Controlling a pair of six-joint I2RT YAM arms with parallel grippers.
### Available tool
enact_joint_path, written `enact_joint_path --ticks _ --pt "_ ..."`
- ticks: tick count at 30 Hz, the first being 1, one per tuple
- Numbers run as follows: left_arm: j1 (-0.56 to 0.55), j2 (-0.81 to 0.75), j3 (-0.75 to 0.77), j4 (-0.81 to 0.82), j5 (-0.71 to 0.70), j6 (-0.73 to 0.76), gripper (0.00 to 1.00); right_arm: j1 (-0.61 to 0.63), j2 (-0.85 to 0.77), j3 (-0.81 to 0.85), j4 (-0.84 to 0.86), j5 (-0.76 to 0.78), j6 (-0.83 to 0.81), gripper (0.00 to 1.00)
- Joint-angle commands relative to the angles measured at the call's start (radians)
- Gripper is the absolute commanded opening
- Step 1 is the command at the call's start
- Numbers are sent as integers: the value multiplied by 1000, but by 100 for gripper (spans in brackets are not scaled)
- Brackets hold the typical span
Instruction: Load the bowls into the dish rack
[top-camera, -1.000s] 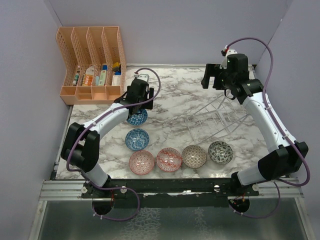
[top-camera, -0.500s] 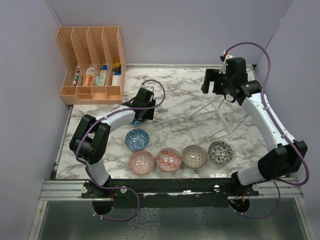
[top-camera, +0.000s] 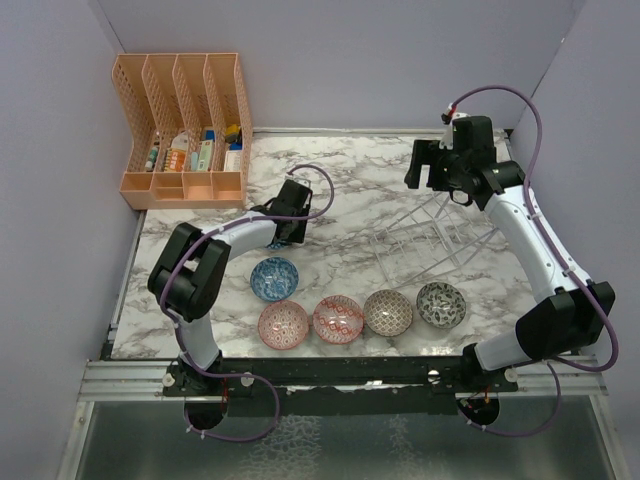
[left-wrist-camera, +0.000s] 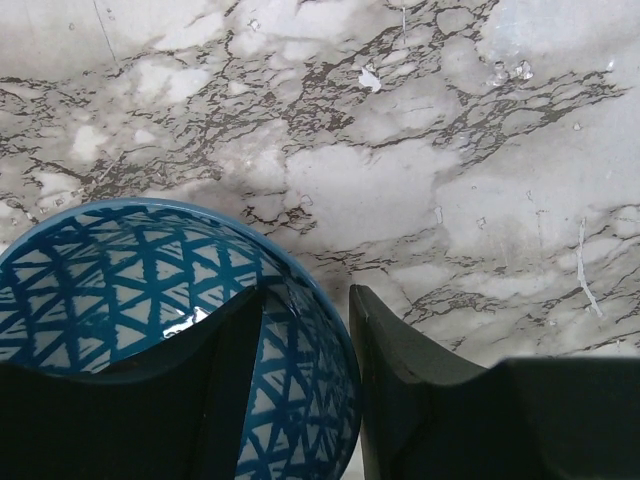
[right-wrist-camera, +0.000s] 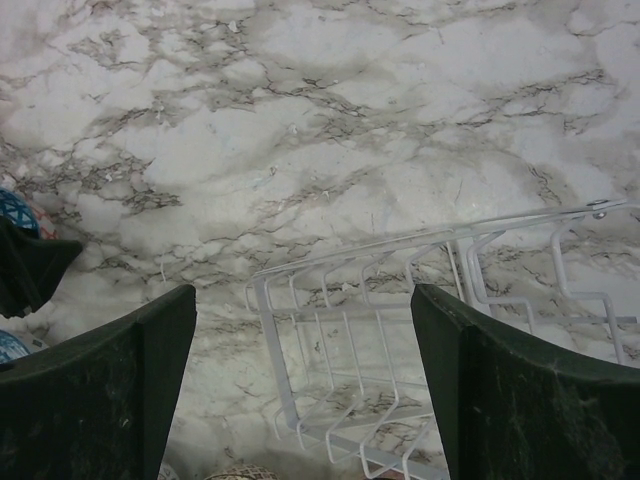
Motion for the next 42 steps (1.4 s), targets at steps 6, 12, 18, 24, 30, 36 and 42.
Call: enact_joint_path --ticks 6,12,18,24,30,36,42 --pt "-17 27 28 -43 -37 19 10 -14 -21 54 -46 23 5 79" --pt "-17 17 61 -64 -25 16 0 -14 -25 127 -92 56 -1 59" --pt "-17 -39 102 -78 5 -14 0 -17 -28 182 -126 90 12 46" --pt "-17 -149 225 -97 55 -106 0 -20 -12 234 -145 88 37 47" --pt "-17 -227 288 -29 246 -333 0 -34 1 236 -143 103 53 55" --pt "-18 -292 136 233 443 -710 0 -60 -23 193 -124 114 63 60" --pt "-56 -363 -53 520 403 -1059 0 -89 -98 61 -74 49 82 62"
